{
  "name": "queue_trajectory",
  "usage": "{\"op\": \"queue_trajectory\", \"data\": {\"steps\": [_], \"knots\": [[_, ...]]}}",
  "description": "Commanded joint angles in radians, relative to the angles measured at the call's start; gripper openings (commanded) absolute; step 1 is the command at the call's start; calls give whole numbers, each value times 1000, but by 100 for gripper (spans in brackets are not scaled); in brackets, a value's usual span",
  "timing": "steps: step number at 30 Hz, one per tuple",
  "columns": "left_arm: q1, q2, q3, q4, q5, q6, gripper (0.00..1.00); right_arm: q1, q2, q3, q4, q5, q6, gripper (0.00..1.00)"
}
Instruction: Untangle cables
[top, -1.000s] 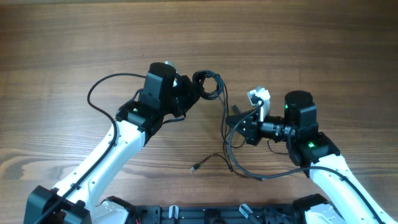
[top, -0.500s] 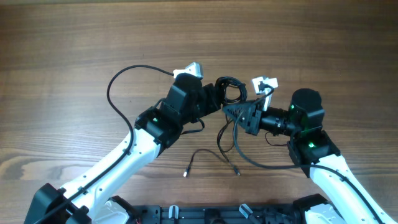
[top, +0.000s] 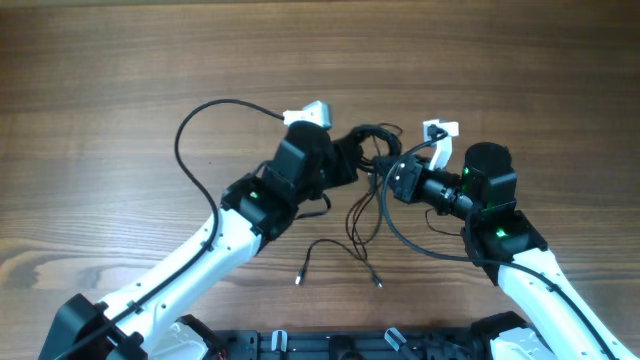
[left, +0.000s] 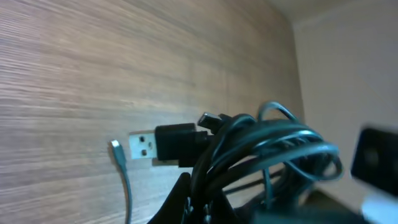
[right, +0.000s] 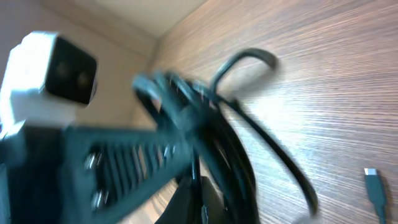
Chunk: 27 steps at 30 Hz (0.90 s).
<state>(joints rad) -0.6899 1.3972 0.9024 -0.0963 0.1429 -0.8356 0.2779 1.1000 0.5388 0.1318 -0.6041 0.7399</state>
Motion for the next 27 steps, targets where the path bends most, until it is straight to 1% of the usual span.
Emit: {"op": "queue_trajectory", "data": {"steps": [1,4,6,7,9,11,13,15,17,18,19,21,22,23,27], "knots": [[-50,5,7,6,28,100,4,-3,-11,11,-4,135,83,4],[-77,5,7,8,28,100,4,-3,-11,11,-8,203,128,4],[-94,5,7,11,27,100,4,-3,-11,11,-3,204,126,7],[-97,5,7,11,25,100,4,-3,-11,11,-6,201,125,12],[-91,5,7,10,6,99,4,-3,-11,11,-12,175,106,28],[-72,4,7,11,-11,95,4,-3,-14,11,-23,142,89,36],[-38,3,7,10,-10,81,4,-3,-23,11,-44,115,84,49],[4,3,7,10,-2,40,4,-3,-41,11,-68,87,57,65],[50,3,7,11,31,16,4,-3,-71,11,-105,79,26,75],[68,3,7,11,54,16,4,-3,-92,11,-131,82,6,78],[94,3,7,10,94,16,4,-4,-116,11,-163,89,-19,85],[132,4,7,10,171,16,4,-11,-170,11,-225,111,-63,96],[147,4,7,10,204,16,4,-17,-198,11,-256,135,-80,99],[157,4,7,10,230,16,4,-24,-225,11,-286,166,-100,100],[199,4,7,10,379,18,4,-50,-309,11,-381,341,-180,100]]}}
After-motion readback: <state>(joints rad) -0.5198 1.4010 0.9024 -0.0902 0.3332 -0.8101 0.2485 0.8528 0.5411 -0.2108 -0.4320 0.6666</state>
